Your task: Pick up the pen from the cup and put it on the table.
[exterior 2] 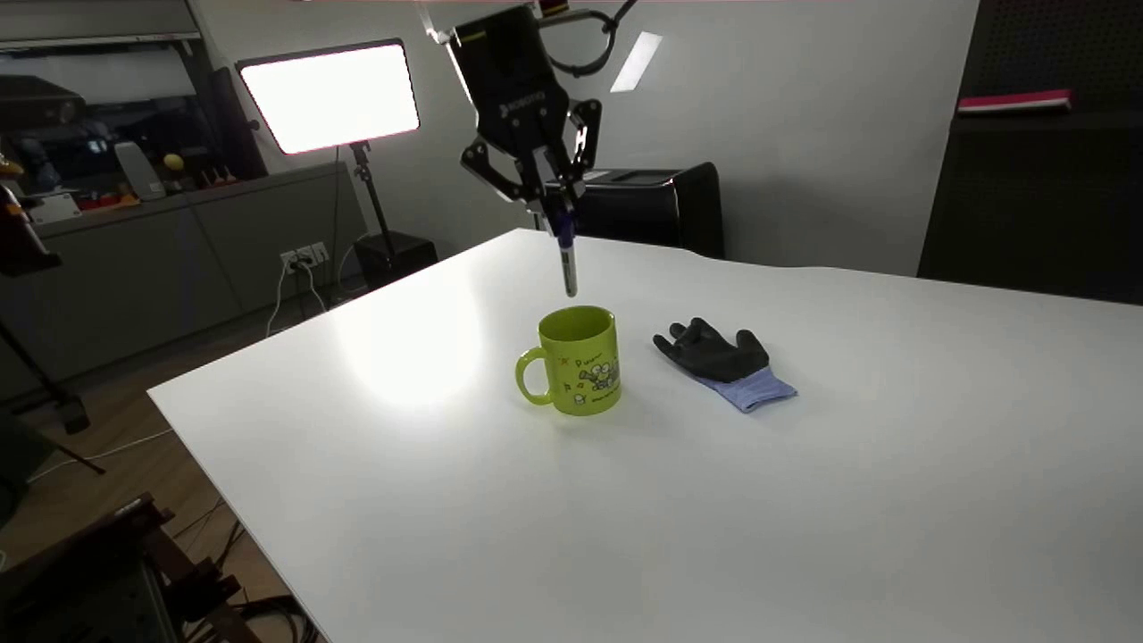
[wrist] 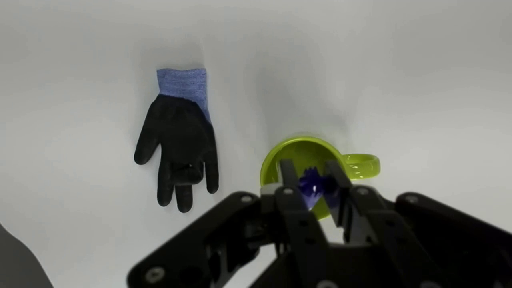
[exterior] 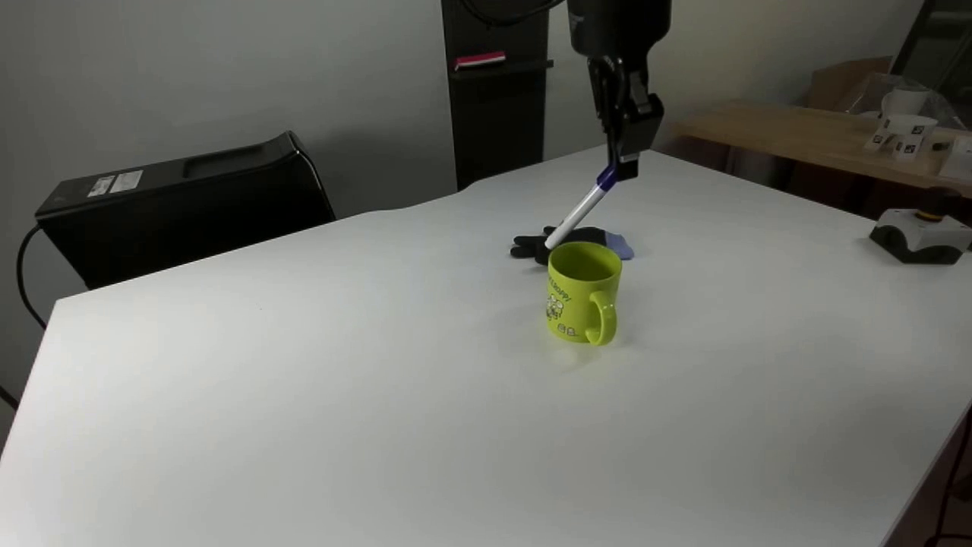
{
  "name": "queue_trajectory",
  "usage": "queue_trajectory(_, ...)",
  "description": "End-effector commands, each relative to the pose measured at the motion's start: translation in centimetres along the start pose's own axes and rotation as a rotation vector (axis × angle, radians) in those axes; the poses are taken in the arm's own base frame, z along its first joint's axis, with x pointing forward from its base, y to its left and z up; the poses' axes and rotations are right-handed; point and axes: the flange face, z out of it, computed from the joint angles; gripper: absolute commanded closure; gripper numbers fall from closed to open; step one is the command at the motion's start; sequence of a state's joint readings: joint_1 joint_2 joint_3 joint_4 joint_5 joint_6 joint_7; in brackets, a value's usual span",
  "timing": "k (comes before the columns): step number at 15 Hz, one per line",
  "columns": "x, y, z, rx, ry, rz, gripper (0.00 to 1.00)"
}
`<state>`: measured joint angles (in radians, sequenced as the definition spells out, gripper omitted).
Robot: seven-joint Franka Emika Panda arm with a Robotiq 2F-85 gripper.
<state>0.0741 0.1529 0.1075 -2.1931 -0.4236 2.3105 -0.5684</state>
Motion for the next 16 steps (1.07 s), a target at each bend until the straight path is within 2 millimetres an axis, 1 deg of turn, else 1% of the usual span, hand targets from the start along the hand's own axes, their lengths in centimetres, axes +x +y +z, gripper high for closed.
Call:
queue_trajectory(1, 0.9, 1.2, -3.7, 0.005, 0.006, -0.005, 0.95)
queue_trajectory(3, 1.3, 1.3, -4.8, 0.000, 0.022, -0.004, 0.95)
queue_trajectory(5, 1.5, 0.2, -4.8, -0.003, 0.046, -0.001, 0.95)
queue_trajectory(8, 1.6, -2.8, -3.8, -0.019, 0.066, 0.002, 0.95)
queue_trajectory(10, 1.6, -4.8, -3.0, -0.054, 0.114, 0.055, 0.95)
queue_trajectory(12, 1.3, -7.3, -2.0, -0.092, 0.174, 0.118, 0.95)
queue_trajectory(13, 1.1, -8.5, -1.6, -0.116, 0.195, 0.137, 0.95)
queue_trajectory(15, -0.3, -10.3, -1.4, -0.183, 0.238, 0.162, 0.95)
queue_trajectory(16, -0.7, -11.6, -0.8, -0.207, 0.233, 0.154, 0.95)
